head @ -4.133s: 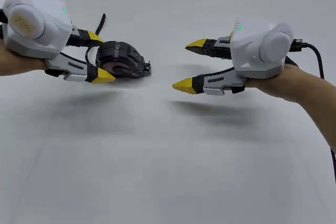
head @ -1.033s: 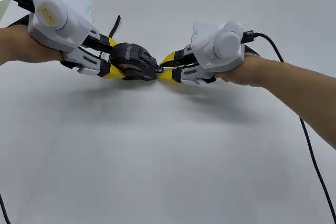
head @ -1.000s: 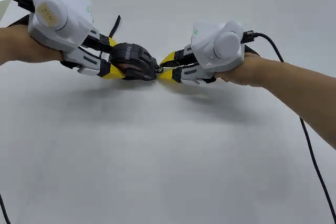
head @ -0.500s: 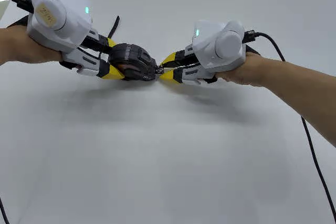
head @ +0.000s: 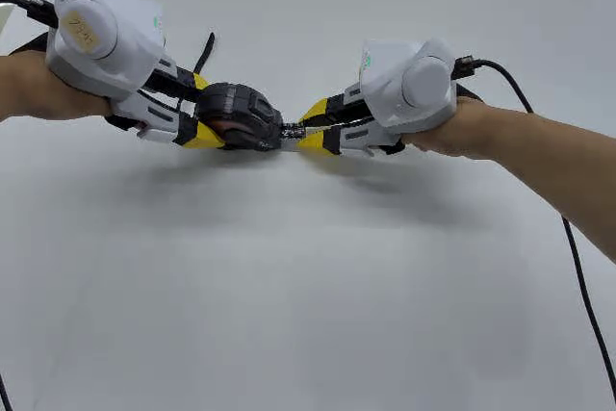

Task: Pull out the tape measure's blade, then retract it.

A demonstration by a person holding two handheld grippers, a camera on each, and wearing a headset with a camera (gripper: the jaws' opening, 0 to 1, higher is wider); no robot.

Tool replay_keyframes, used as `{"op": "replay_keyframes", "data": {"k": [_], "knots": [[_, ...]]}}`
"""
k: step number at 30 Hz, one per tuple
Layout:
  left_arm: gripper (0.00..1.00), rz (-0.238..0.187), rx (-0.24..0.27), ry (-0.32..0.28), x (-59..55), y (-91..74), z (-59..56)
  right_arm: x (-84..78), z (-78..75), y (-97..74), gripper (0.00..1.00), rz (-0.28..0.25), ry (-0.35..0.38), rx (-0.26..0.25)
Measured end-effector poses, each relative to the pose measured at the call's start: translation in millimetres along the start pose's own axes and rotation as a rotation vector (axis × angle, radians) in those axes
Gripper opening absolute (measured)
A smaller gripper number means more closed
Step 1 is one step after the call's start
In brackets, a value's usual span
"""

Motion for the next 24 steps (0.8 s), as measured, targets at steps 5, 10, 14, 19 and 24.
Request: {"op": "replay_keyframes", "data": {"k": [5,10,14,19,24], "knots": [[0.28,0.001,-0.001,-0.003,1.1,0.9,-0.4,-2.3,0.5,-7.0,0.11,0.006,-0.005,0.003],[0.28,0.001,0.0,-0.004,1.1,0.8,-0.5,-3.3,0.6,-13.1,0.11,0.009,-0.004,0.004],[0.28,0.001,0.0,-0.006,1.2,0.6,-0.6,-3.8,0.5,-16.6,0.11,0.012,-0.001,0.005],[0.28,-0.001,0.0,-0.007,1.2,0.5,-0.3,-4.5,0.6,-21.1,0.11,0.012,0.006,0.006],[0.28,-0.003,0.001,-0.009,0.9,0.3,0.7,-5.0,0.4,-25.6,0.11,0.014,0.017,0.009]]}}
Point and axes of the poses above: the centre of the closed fingertips' face, and the gripper's own axes: y roughly forward along the fingers, z roughly to its left, x roughly out of its top, the point moved 3 cm from there along -y, roughly backward along the fingers, and after that the axes turned 11 degrees about -z, right-handed, at the moved point
